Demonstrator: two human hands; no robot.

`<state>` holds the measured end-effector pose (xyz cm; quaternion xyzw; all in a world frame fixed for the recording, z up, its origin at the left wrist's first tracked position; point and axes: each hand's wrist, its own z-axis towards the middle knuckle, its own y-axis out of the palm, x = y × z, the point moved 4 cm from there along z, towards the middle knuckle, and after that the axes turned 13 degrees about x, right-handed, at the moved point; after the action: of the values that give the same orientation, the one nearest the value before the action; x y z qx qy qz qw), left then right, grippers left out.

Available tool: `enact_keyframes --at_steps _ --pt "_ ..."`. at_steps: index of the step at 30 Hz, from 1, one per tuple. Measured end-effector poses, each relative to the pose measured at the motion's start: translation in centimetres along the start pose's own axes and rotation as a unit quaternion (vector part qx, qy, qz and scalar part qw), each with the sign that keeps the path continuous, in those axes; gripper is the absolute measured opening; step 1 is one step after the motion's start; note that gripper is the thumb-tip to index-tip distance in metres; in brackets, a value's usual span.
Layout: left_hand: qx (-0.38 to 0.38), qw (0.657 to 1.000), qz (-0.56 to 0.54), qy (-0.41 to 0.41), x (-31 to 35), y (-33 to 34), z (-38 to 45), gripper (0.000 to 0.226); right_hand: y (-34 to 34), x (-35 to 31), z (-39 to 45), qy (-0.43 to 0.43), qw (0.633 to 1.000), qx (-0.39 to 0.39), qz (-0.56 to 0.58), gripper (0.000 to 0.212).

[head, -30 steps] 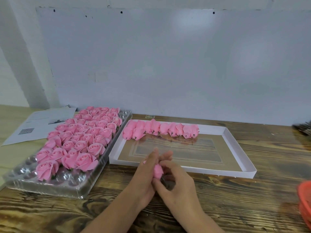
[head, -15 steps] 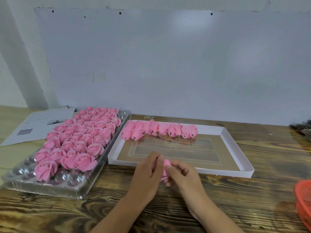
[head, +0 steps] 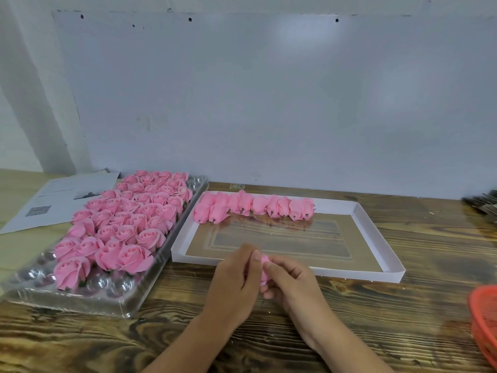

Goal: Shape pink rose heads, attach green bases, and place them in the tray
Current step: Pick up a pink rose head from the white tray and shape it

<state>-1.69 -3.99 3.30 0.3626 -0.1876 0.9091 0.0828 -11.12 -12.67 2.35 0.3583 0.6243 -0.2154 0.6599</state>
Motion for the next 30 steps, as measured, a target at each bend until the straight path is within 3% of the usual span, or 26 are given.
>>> enact_keyframes --at_steps 1,5,11,16,27,30 --pt "0.012 1.0 0.006 -0.004 0.0 -0.1 0.1 0.023 0.0 0.1 -0.1 0.003 1.0 -0.005 0.002 0.019" --pt "0.022 0.998 -0.003 -0.067 -0.6 0.0 0.3 0.037 0.0 0.3 0.1 0.015 1.0 0.017 0.012 0.017" --pt "-0.004 0.974 -0.117 -0.193 -0.8 0.2 0.3 0.023 -0.2 0.1 0.1 0.021 1.0 0.021 0.004 0.017" --pt "0.005 0.97 -0.124 -0.211 -1.1 0.2 0.4 0.026 0.1 -0.2 -0.1 0.021 1.0 -0.013 -0.002 0.018" --pt "0.012 0.957 -0.123 -0.261 -1.7 0.3 0.6 0.035 -0.4 0.4 0.2 0.053 0.998 0.001 -0.04 0.017" --pt "0.015 0.948 -0.134 -0.287 -2.0 0.2 0.6 0.033 -0.7 -0.2 0.3 0.03 0.992 0.004 -0.122 0.019"
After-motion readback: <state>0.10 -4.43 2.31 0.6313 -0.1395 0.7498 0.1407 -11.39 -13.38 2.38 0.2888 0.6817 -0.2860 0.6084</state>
